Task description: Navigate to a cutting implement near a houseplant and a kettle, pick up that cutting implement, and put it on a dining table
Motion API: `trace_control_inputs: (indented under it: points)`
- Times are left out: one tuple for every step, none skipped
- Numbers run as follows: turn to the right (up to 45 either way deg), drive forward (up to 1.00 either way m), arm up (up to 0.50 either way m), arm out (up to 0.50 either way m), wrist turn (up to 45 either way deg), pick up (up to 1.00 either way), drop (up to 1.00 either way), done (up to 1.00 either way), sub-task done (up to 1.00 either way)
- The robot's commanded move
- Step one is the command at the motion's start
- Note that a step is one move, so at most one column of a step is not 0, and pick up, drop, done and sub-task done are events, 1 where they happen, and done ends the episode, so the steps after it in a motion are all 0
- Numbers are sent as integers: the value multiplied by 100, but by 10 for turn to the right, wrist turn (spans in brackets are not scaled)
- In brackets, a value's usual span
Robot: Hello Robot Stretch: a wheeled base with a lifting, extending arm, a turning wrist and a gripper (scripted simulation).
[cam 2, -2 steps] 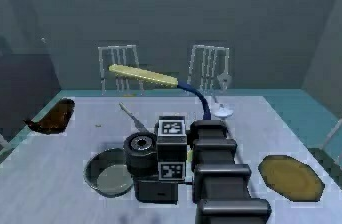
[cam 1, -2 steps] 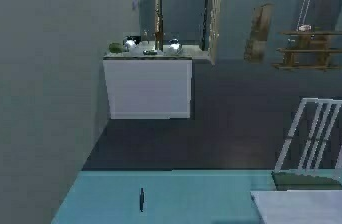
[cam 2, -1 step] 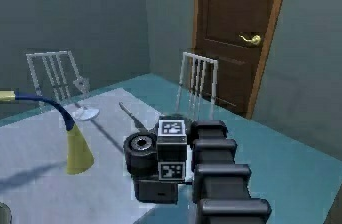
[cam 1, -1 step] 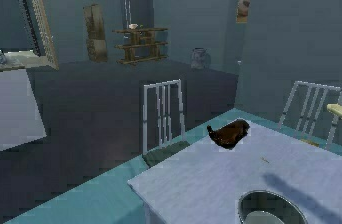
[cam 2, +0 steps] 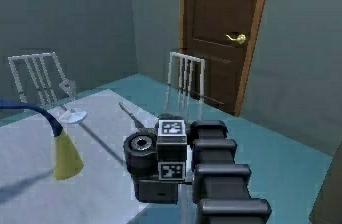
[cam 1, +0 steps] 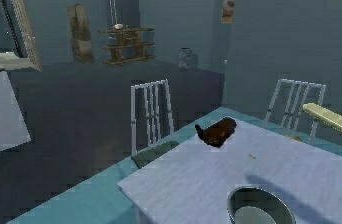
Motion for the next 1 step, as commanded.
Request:
trace_control_inputs:
  points:
    - [0,5,0,0,0,0,0,0,0]
